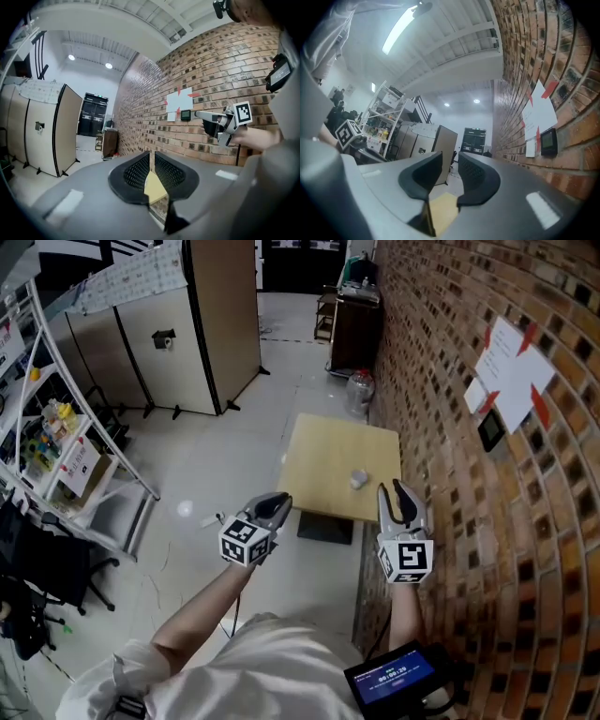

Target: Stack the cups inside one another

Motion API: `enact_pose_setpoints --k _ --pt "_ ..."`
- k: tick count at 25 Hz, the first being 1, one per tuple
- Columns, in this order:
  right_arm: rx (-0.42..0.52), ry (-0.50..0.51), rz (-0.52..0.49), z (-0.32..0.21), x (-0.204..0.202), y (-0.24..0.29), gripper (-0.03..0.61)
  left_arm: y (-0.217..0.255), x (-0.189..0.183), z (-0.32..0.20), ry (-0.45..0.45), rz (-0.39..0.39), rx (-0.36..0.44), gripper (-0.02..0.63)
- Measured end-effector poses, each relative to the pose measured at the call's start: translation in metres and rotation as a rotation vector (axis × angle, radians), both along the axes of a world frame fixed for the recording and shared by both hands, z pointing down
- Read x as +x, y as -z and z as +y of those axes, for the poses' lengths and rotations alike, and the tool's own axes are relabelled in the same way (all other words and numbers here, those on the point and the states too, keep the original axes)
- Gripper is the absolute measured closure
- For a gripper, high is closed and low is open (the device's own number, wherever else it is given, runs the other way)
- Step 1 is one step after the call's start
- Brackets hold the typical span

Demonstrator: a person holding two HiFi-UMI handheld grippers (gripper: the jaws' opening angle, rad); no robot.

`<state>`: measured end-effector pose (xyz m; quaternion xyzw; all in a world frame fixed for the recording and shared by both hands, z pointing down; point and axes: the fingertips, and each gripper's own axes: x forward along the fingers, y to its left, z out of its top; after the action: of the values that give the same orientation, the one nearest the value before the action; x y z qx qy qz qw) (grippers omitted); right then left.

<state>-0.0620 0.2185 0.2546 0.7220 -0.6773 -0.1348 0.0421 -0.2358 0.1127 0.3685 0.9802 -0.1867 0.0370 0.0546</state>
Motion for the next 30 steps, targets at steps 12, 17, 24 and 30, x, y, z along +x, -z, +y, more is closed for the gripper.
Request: enact_pose_setpoints --k 12,17,24,30 --pt "-0.085 -0.036 -0.041 -0.015 -0.005 -0.025 0.481 0.006 0.008 -0.012 -0.075 -0.047 0.004 0.560" --pt "-0.133 -0.053 -0.044 -0.012 0.000 -0.041 0.512 -0.010 0.012 -0.008 -0.097 -0.073 -0.016 0.560" --pt "-0.142 -0.074 -0.049 0.001 0.007 -0.051 0.514 -0.023 0.016 0.001 -0.112 -0.101 -0.033 0.560" --pt "-0.162 -0.082 -0.060 0.018 0.009 -0.062 0.523 -0.029 0.012 0.012 -0.105 -0.103 -0.037 0.560"
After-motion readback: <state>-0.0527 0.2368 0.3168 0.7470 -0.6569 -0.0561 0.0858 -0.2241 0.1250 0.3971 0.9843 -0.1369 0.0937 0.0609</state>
